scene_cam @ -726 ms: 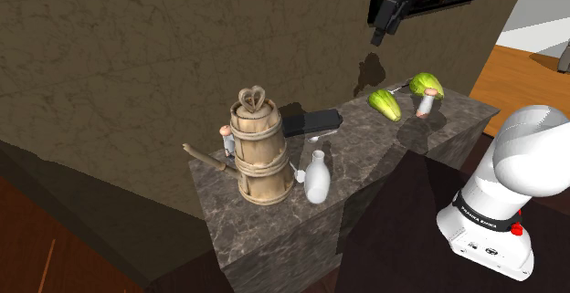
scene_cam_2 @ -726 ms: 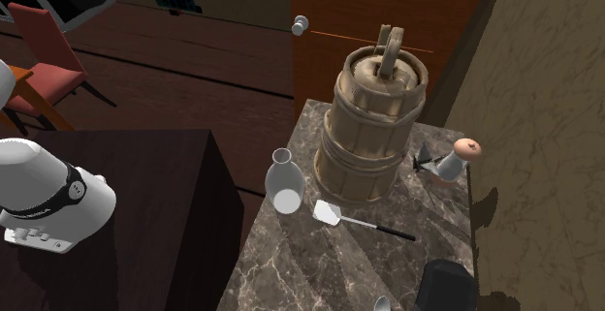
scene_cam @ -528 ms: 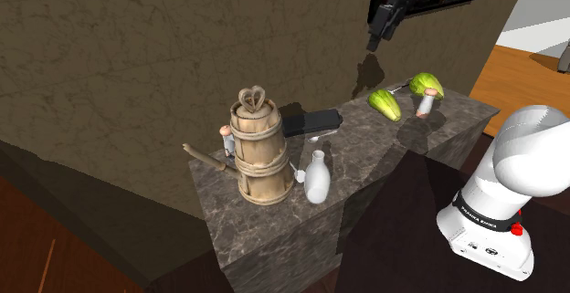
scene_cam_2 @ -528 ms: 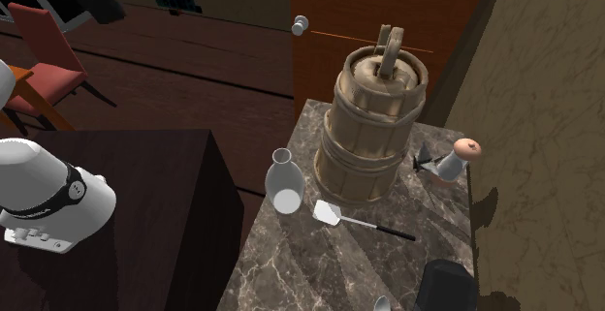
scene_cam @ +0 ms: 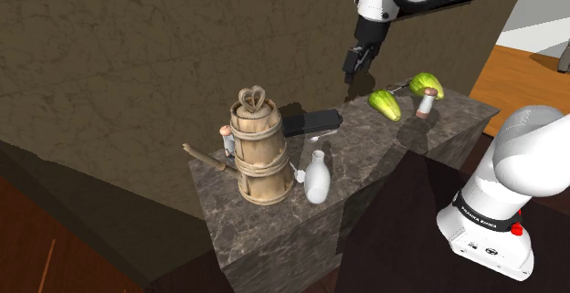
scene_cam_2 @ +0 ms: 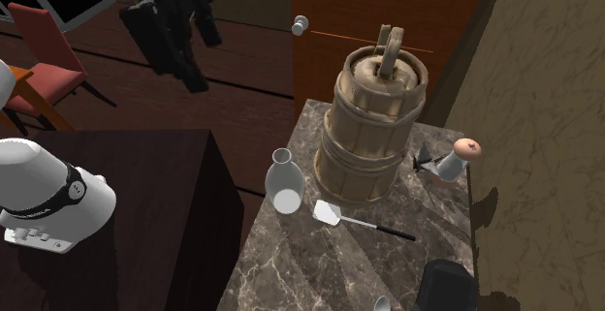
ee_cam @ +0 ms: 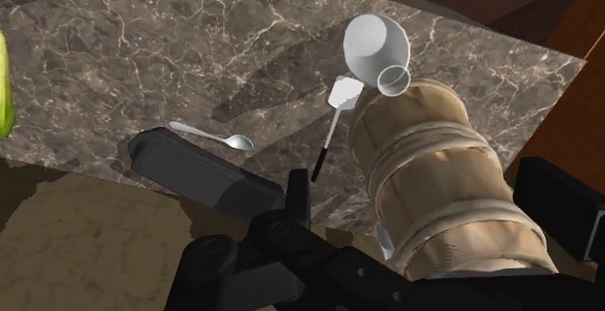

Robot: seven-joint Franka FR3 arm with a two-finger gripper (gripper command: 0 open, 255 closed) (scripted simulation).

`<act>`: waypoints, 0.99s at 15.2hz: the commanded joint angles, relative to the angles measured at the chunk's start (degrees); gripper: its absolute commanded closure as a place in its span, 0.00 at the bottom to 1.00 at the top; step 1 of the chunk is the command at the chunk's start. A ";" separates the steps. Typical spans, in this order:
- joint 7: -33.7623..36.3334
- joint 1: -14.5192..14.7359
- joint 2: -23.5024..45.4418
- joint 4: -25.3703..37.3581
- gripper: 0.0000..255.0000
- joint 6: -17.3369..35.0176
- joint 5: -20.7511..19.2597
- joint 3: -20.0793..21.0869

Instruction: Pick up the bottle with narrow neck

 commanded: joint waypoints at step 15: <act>8.47 0.09 27.41 -4.15 0.00 23.68 -0.09 5.22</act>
